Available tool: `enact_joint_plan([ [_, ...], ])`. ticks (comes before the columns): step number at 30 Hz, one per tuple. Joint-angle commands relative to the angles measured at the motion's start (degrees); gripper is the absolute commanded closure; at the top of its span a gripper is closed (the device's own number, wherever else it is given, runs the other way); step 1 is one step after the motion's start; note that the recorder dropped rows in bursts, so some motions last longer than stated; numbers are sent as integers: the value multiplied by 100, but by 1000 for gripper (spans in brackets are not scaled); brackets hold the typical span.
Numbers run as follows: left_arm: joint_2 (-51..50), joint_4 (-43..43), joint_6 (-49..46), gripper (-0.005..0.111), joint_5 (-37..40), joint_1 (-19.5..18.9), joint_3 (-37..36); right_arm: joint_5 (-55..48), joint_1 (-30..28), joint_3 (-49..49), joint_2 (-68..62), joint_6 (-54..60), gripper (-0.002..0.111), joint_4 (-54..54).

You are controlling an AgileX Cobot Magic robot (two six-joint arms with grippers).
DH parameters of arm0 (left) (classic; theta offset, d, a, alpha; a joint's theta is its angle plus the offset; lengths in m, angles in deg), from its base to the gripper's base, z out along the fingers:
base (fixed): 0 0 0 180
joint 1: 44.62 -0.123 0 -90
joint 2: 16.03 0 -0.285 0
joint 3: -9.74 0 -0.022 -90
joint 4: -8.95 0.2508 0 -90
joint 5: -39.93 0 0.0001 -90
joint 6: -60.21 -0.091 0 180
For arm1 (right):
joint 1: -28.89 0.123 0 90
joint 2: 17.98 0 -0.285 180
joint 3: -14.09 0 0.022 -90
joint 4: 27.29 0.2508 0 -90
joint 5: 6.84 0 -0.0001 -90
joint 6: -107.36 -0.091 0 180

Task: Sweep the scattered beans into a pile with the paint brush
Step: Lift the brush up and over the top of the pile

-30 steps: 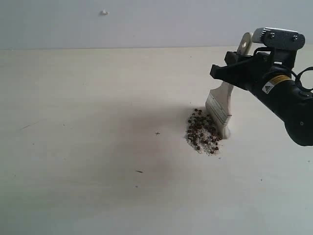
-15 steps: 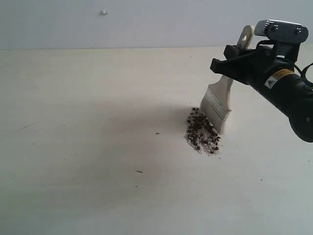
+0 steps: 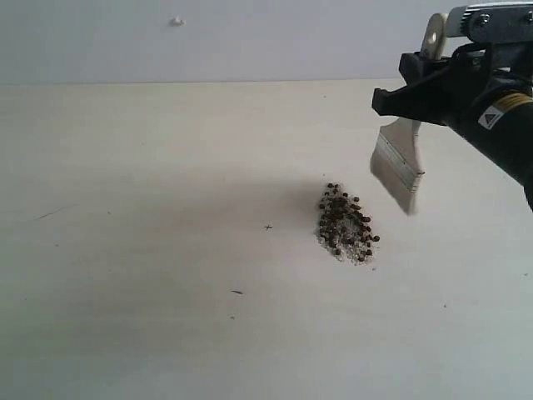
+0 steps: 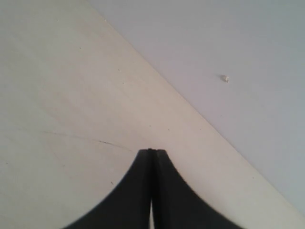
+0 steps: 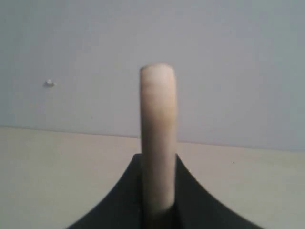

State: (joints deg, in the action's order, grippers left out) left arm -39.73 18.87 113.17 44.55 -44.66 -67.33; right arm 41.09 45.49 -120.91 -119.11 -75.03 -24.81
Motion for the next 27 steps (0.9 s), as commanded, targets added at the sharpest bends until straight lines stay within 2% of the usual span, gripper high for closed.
enact_joint_plan([
  [1,37,-30,-37,107,-4,11,-14,664,5,187,-89,83,108,464],
  [12,37,-30,-37,107,-4,11,-14,1223,5,94,-990,78,108,294],
  [14,37,-30,-37,107,-4,11,-14,1517,-16,94,-888,523,108,256],
  [15,37,-30,-37,107,-4,11,-14,1313,-116,-76,-740,747,108,26],
  [18,37,-30,-37,107,-4,11,-14,512,-387,-544,-667,188,108,-1431],
  [21,37,-30,-37,107,-4,11,-14,193,-828,-1382,-815,-1557,108,-3992],
  [23,37,-30,-37,107,-4,11,-14,526,-1150,-1914,-1065,-2587,108,-5223],
  [27,37,-30,-37,107,-4,11,-14,1527,-1604,-2641,-1780,-3544,108,-6321],
])
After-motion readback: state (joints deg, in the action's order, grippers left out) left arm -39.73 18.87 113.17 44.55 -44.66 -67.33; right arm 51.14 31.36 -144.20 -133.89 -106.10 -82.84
